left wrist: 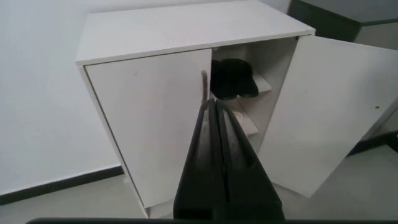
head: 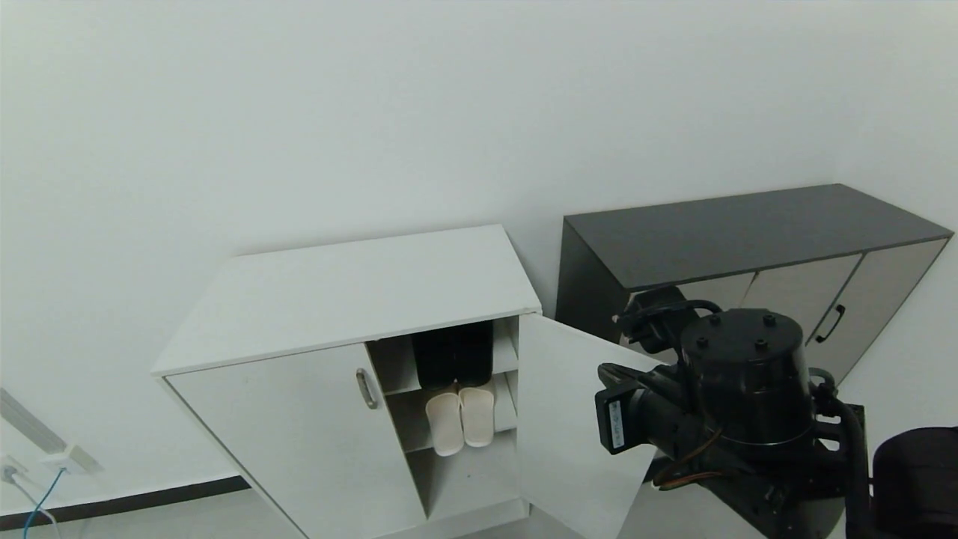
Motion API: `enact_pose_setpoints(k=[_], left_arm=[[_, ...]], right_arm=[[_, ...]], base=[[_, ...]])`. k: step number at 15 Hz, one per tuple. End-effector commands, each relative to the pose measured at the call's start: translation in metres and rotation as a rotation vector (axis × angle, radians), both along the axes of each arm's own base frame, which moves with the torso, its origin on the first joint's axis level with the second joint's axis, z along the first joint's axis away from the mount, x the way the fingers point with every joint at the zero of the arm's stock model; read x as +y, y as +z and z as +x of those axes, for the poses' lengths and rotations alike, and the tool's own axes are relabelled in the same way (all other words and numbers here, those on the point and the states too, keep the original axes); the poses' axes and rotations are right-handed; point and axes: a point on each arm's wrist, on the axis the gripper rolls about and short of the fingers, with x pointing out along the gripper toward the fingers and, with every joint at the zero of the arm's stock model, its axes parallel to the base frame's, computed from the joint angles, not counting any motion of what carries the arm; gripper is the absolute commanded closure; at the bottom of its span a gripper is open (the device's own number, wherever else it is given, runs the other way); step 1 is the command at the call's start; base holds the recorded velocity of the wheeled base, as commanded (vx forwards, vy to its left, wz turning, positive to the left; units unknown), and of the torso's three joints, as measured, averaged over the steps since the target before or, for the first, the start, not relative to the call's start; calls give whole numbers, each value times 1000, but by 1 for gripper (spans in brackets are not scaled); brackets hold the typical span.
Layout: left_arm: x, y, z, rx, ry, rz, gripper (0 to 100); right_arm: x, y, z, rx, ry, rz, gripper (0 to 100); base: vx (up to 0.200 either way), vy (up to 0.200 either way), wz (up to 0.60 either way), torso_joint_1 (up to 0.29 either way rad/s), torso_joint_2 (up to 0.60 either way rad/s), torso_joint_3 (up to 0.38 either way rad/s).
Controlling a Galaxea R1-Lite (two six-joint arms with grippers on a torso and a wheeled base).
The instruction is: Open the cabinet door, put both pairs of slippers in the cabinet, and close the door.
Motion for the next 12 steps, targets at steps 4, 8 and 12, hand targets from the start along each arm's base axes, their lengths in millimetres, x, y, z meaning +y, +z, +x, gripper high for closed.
enact_pose_setpoints(k=[4, 8, 12], left_arm=[[0, 0, 0, 2, 1, 0, 100], [0, 0, 0, 2, 1, 1, 100], [0, 0, 0, 3, 0, 3, 100]], right_arm=[[-4, 1, 6, -6, -22, -4, 100], [-22, -4, 47, -2, -155, -27, 100], [-47, -19, 121, 28, -272, -1, 100]], base=[[-100, 0, 0, 2, 1, 0], [0, 0, 0, 0, 0, 0], [0, 0, 0, 0, 0, 0]])
